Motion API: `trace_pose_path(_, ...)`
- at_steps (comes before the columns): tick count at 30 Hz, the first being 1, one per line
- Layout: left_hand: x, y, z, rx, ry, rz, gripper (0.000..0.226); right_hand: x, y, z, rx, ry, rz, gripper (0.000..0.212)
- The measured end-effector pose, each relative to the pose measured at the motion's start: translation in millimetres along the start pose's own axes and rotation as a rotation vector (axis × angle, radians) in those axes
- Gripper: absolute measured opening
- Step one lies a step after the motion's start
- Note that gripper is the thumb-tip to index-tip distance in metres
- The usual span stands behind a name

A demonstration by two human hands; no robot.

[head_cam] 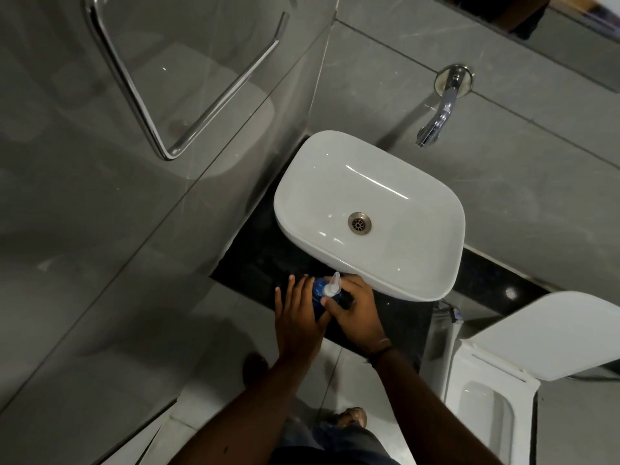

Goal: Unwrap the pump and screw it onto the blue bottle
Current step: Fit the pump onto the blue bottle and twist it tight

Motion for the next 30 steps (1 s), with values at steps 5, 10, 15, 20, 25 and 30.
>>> trace_pose_path(5, -2, 0, 0, 0.001, 0.001, -0.022, 0.084, 12, -8, 1, 0.059, 0.206, -0.027, 0.032)
trace_pose_path(10, -3, 0, 0, 0.003, 0.021, -0.009, 0.075, 9, -13, 5, 0.064, 0.203, -0.102, 0.051)
trace_pose_path(15, 0, -2, -1, -0.006, 0.030, 0.031, 0.076, -19, -25, 10, -0.073, -0.037, 0.029, 0.081)
trace_pose_path(20, 5, -4, -1, 0.013, 0.034, 0.012, 0.079, -34, -45, -1, -0.291, -0.166, 0.430, 0.045)
trace_pose_path(25, 6, -4, -1, 0.012, 0.044, 0.001, 0.079, -33, -49, 1, -0.244, -0.064, 0.562, 0.050)
trace_pose_path(30, 1, -2, 1, 0.030, 0.082, -0.018, 0.072, -16, -41, 13, -0.127, 0.004, 0.421, 0.067)
Point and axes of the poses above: each hand's wrist, its own z-axis away from the middle knuckle, its own x-axis out of the palm, y = z × x, the point moved 1 cm from there along -z, towards the middle knuckle, and after that the axes turned 15 degrees about -z, right-handed, at the moved point
